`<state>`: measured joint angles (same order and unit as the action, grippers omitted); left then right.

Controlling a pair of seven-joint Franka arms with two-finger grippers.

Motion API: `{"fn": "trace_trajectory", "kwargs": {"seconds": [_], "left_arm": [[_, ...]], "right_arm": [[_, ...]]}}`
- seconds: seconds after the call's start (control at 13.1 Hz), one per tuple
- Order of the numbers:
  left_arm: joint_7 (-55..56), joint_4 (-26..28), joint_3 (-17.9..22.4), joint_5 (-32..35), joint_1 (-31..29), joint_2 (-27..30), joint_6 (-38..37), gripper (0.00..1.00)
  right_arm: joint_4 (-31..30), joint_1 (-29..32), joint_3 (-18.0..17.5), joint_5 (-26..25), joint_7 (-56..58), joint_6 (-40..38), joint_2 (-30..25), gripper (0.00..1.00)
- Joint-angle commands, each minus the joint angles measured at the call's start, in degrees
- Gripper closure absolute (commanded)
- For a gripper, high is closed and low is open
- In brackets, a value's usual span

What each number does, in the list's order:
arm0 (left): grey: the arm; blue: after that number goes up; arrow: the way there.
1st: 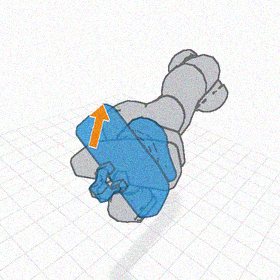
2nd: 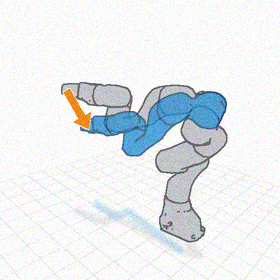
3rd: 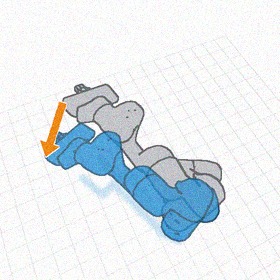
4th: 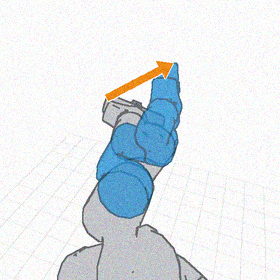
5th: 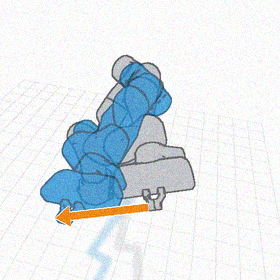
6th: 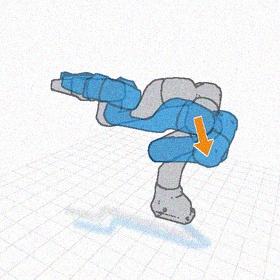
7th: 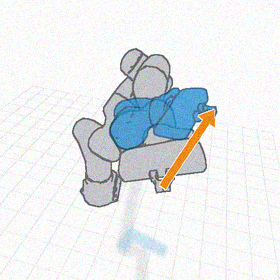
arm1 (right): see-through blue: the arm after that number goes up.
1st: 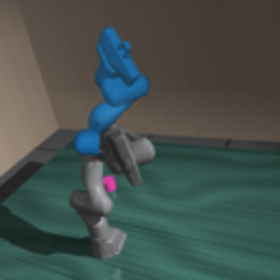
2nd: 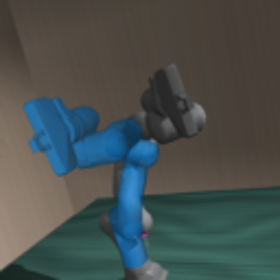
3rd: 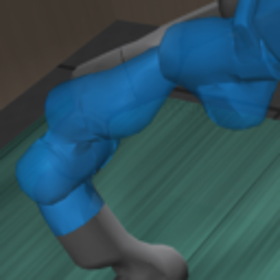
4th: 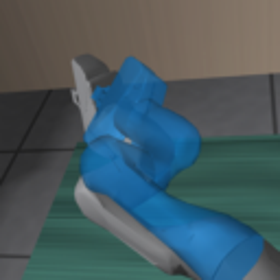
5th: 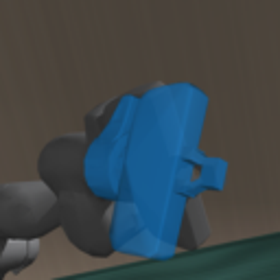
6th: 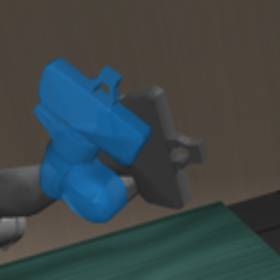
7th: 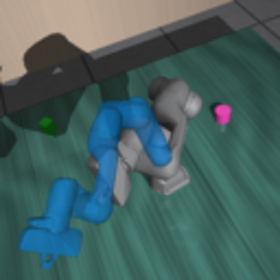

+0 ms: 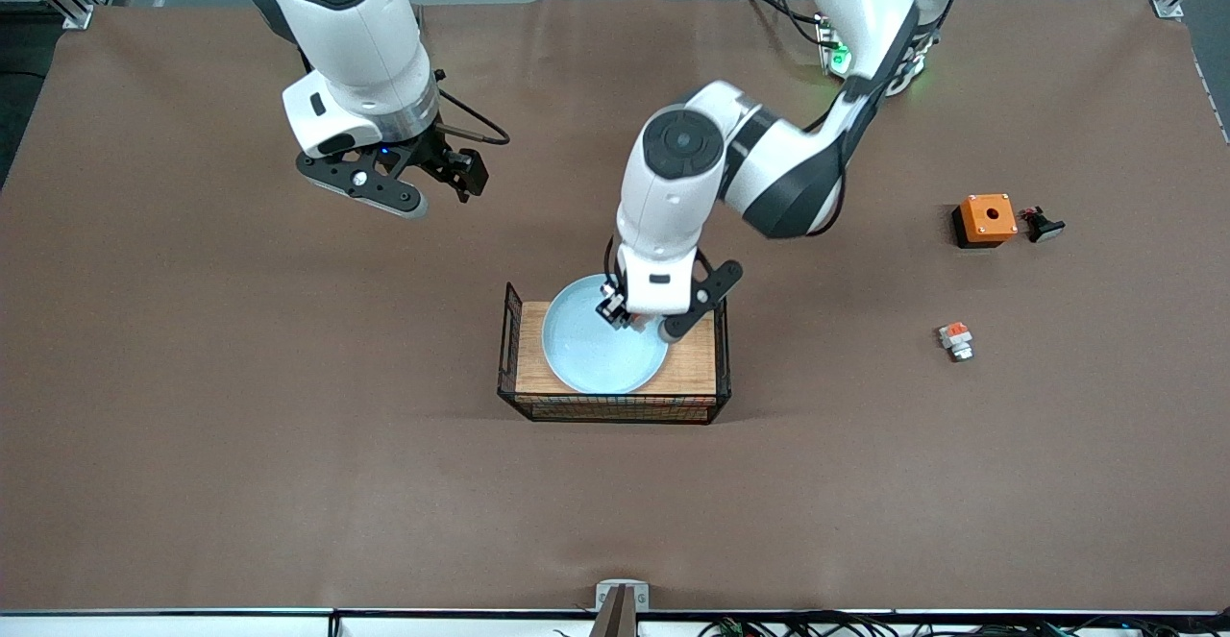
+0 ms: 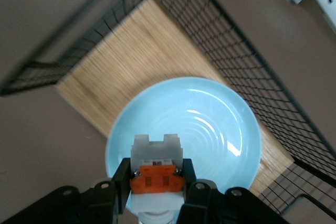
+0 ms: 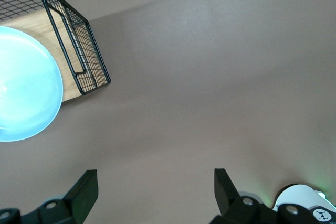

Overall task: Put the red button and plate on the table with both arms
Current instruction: 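Lift the button with the left gripper while the right gripper reaches the plate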

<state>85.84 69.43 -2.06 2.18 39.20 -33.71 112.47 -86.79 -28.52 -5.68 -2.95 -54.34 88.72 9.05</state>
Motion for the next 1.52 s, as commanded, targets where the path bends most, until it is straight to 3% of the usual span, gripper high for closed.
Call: {"fn": "trace_trajectory", "kwargs": {"seconds": [0.0,0.3,0.46,0.84,1.22,1.45], "left_arm": [[-1.4,2.6,0.5,4.3,-0.3,7.5,-5.8,0.99],[-16.5,3.9,0.0,3.4,-9.1,14.0,-14.8,0.99],[-22.4,6.7,0.0,0.3,-14.9,15.9,-15.0,0.99],[-40.6,15.7,0.0,-0.2,-28.2,16.8,-14.0,0.99],[-60.1,27.7,0.0,0.6,-40.1,16.3,-1.1,0.99],[-71.2,33.3,0.1,0.8,-45.7,13.0,9.0,0.99]], "right_arm": [[0.1,-2.9,0.1,-0.4,-10.7,0.1,1.6,0.04],[0.2,-8.4,0.1,-0.2,-36.0,8.6,6.5,0.02],[0.2,-9.9,0.1,0.2,-45.7,15.0,9.7,0.02],[0.7,-9.5,0.1,-0.3,-62.4,27.5,14.7,0.02],[0.9,-7.9,0.4,-0.8,-63.1,31.9,19.1,0.02],[1.0,-8.7,0.5,-0.7,-63.3,32.5,21.2,0.02]]}}
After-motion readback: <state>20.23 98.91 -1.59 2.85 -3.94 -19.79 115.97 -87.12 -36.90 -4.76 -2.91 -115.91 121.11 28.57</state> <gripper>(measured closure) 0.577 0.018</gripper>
